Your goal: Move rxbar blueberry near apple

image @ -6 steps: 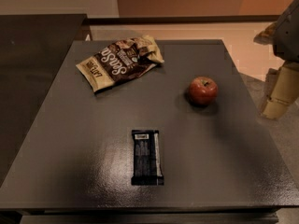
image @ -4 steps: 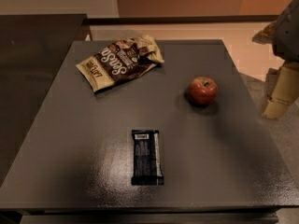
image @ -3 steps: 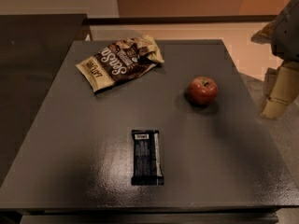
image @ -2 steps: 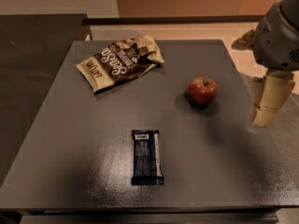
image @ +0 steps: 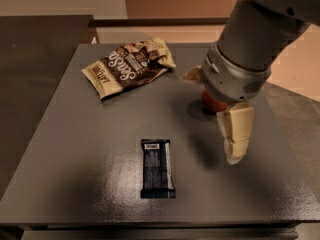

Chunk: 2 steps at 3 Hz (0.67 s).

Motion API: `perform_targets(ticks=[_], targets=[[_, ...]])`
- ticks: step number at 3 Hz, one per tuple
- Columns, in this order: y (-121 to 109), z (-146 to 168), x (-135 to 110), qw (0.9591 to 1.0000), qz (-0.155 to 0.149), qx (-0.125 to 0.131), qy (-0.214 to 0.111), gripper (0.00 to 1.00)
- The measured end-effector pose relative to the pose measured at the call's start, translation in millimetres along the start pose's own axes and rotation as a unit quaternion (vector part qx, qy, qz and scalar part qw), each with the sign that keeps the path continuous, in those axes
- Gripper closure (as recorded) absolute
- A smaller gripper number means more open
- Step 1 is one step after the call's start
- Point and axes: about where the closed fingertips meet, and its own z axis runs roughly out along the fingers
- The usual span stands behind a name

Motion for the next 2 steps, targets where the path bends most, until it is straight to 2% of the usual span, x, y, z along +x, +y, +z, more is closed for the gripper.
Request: perform_targets(ticks=[1,2], targets=[[-2.4,26.7,-34.1,0.9963,-0.082,-0.022,-0.016,0.00],[-3.6,50.3,-59.5,0.9878,-0.149,-0.038,-0.026,0.00]])
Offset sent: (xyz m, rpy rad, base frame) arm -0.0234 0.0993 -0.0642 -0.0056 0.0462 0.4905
